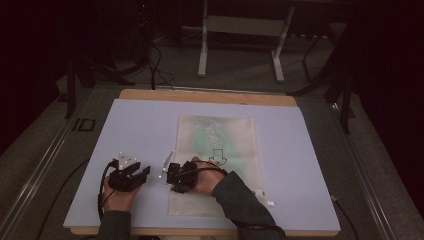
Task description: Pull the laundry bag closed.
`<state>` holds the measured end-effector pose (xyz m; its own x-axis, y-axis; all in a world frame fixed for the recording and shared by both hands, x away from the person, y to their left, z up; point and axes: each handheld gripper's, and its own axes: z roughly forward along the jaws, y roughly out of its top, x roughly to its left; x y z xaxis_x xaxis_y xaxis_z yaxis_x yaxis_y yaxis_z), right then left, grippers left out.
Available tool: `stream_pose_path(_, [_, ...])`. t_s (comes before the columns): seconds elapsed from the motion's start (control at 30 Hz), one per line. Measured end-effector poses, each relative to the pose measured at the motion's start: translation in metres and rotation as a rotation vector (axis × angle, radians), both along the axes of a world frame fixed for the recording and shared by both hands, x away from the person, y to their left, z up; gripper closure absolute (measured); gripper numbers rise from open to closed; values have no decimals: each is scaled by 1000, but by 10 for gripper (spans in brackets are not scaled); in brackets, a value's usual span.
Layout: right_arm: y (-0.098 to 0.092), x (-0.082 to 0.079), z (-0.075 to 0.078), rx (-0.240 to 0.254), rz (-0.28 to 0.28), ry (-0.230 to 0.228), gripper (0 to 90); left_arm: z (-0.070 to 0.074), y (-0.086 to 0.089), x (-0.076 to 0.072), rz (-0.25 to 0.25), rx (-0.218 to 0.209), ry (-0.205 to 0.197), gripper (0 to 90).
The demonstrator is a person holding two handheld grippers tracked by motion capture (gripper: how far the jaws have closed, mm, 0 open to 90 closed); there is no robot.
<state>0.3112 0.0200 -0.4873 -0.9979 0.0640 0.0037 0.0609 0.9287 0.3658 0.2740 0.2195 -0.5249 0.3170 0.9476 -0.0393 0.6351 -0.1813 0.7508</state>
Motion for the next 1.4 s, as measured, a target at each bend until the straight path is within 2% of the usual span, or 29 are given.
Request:
stream_pose_path(0.2, [-2,2,-8,1,-16,36,799,0,-1,0,-5,-3,-1,568])
stream_pose_path(0.43, [0,5,-17,0,-20,55,813,1,-3,-2,-20,-12,-3,576])
stream_pose_path(0.6, [-3,7,-18,18,-29,72,816,1,-9,-3,-55,-1,11,648])
stream_pose_path(0.7, [-4,6,-19,26,-31,67,816,3,-12,-4,-81,4,11,698])
stream_pose_path(0.83, [-4,3,-19,21,-27,45,813,4,-15,-7,-129,-12,14,846])
stream_pose_path(0.9, [-4,2,-19,21,-29,36,813,4,-18,-8,-146,-18,18,883])
stream_pose_path(1.13, [-5,-1,-20,27,-38,25,813,2,-29,-8,-198,-54,43,888])
stream_pose_path(1.4, [-5,-4,-20,28,-40,-8,812,0,-46,-8,-266,-54,59,888])
